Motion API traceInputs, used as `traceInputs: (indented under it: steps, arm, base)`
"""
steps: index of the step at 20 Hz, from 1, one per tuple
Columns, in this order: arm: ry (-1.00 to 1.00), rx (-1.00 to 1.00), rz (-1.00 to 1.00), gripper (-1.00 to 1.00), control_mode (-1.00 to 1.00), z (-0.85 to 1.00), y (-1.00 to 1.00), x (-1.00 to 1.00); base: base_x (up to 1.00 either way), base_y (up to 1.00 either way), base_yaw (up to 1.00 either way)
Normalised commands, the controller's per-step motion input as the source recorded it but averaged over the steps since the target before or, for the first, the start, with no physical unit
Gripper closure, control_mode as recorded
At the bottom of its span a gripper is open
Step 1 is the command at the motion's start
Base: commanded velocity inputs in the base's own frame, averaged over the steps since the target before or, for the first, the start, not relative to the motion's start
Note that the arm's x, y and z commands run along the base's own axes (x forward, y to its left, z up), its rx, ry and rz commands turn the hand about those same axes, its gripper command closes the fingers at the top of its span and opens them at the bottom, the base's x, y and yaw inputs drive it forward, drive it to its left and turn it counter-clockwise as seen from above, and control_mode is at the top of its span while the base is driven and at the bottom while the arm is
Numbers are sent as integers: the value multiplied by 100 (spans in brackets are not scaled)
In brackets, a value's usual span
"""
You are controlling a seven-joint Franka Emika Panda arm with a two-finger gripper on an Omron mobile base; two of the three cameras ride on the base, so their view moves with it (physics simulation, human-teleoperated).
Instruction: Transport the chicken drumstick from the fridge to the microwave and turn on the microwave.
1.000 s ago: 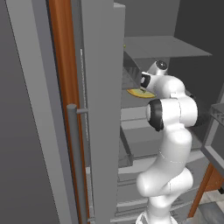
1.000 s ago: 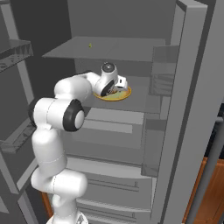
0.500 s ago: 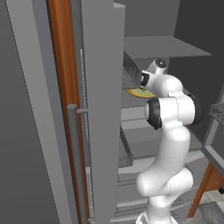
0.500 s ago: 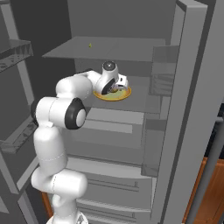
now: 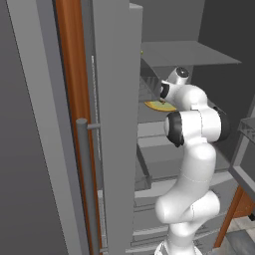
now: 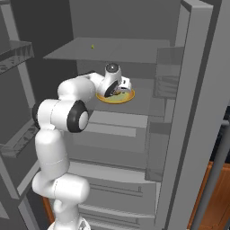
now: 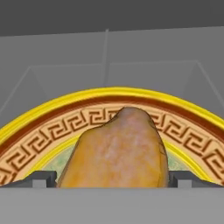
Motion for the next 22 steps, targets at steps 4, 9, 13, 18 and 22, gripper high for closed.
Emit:
traceInputs:
  steps: [4, 9, 13, 18, 22]
  arm:
    - [0, 0, 0, -100, -100, -31, 0, 0]
    - [0, 0, 0, 100, -100, -26, 0, 10]
    - [0, 0, 0, 100, -100, -4, 0, 3]
    - [-1, 0, 0, 100, -100, 0, 0, -7]
    - [-3, 0, 0, 100, -100, 0, 0, -33]
  base:
    - [0, 0, 0]
    - [0, 0, 0]
    - [0, 0, 0]
    - [0, 0, 0]
    - [0, 0, 0]
